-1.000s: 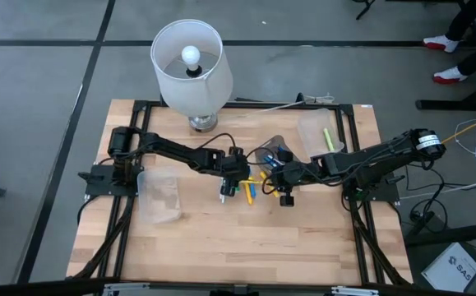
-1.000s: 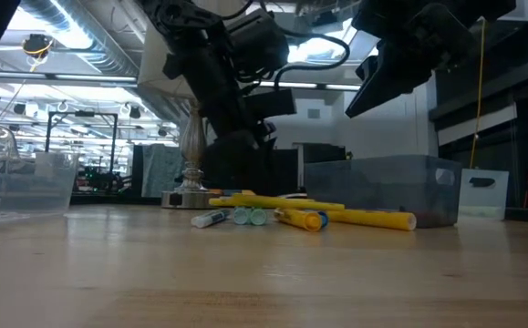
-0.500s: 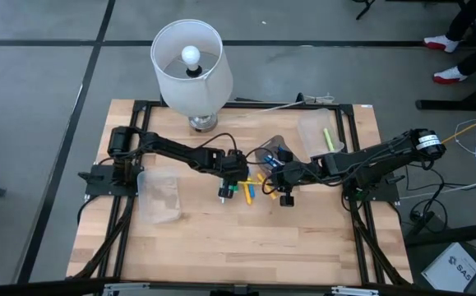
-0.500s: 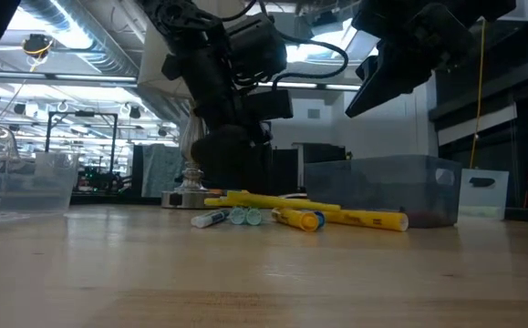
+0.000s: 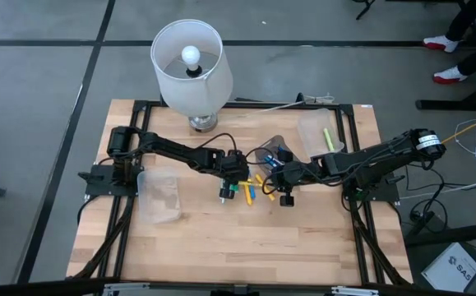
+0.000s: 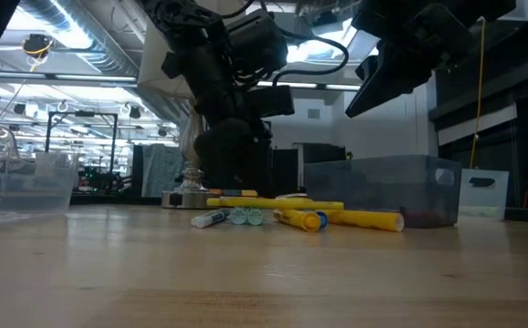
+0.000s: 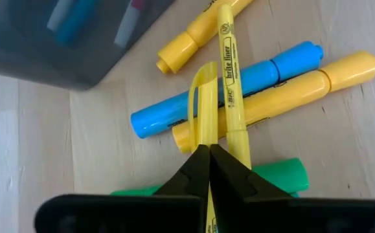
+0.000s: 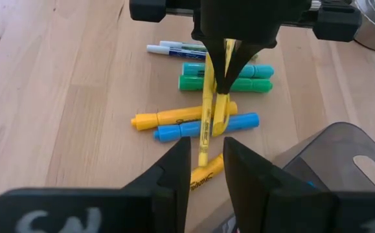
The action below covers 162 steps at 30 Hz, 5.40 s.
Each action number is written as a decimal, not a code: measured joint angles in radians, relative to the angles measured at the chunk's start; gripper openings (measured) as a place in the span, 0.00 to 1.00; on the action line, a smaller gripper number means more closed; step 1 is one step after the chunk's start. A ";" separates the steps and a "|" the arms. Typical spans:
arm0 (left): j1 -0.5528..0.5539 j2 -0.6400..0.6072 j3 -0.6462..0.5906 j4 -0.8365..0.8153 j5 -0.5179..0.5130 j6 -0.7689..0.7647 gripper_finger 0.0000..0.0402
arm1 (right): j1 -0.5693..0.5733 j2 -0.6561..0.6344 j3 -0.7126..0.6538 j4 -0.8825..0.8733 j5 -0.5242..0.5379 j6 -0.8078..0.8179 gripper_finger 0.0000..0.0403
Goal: Pick & Place Markers
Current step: Put the yellow pen into the left transparent bin
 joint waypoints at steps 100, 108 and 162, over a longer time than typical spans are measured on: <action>-0.085 -0.462 -0.040 -0.311 -0.322 -0.183 0.08 | 0.000 0.000 0.000 0.000 0.000 0.003 0.22; -0.098 -0.617 -0.047 -0.277 -0.356 -0.172 0.08 | 0.000 0.000 0.000 0.000 0.000 0.000 0.22; -0.400 -0.831 -0.048 -1.138 -0.645 -1.281 0.08 | 0.000 0.000 0.000 0.000 0.000 -0.001 0.22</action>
